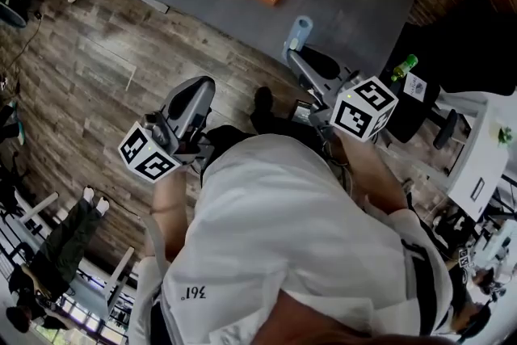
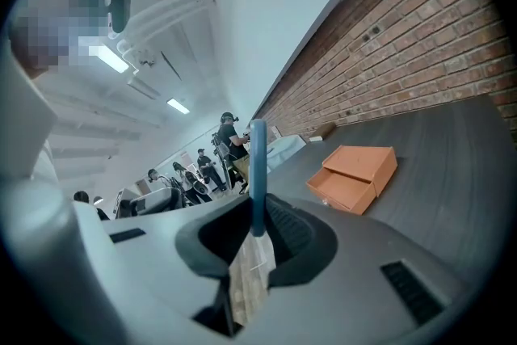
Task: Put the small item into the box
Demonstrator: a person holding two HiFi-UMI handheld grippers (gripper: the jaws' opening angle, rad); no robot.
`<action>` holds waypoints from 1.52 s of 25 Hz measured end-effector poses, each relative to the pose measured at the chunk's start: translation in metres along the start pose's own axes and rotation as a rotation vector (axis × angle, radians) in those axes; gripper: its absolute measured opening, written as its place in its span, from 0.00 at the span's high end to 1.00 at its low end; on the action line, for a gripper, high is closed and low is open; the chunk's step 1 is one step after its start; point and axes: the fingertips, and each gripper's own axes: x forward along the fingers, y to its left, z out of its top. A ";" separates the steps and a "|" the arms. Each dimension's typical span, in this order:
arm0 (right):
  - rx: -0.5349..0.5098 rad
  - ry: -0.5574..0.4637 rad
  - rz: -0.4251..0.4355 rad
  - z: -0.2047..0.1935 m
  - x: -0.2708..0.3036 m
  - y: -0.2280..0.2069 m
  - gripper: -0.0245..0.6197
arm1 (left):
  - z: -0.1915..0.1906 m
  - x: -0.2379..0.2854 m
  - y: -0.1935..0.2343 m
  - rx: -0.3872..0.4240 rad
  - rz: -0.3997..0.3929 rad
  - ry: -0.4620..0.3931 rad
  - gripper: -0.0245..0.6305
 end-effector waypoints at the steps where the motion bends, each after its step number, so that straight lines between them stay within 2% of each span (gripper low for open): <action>1: -0.001 0.003 0.005 0.001 0.002 -0.002 0.85 | 0.001 0.004 0.001 0.002 0.001 -0.002 0.95; 7: -0.006 0.032 0.042 0.002 0.009 -0.015 0.85 | -0.002 0.023 0.004 0.020 0.026 -0.009 0.95; 13: -0.001 0.029 0.041 0.008 0.017 -0.024 0.85 | 0.002 0.034 0.012 0.034 0.025 0.014 0.95; 17: 0.031 0.028 0.010 0.012 0.027 -0.038 0.85 | 0.009 0.046 0.028 0.026 0.017 0.042 0.95; 21: 0.049 0.038 -0.014 0.019 0.060 -0.040 0.85 | 0.033 0.046 0.057 0.005 0.007 0.054 0.95; 29: 0.046 0.043 -0.063 0.016 0.065 -0.045 0.85 | 0.033 0.045 0.069 -0.019 -0.022 0.072 0.95; 34: 0.050 0.021 -0.105 0.021 0.075 -0.039 0.85 | 0.041 0.043 0.077 -0.028 -0.065 0.107 0.95; 38: 0.049 0.015 -0.157 0.022 0.097 -0.033 0.85 | 0.055 0.033 0.102 -0.037 -0.108 0.150 0.95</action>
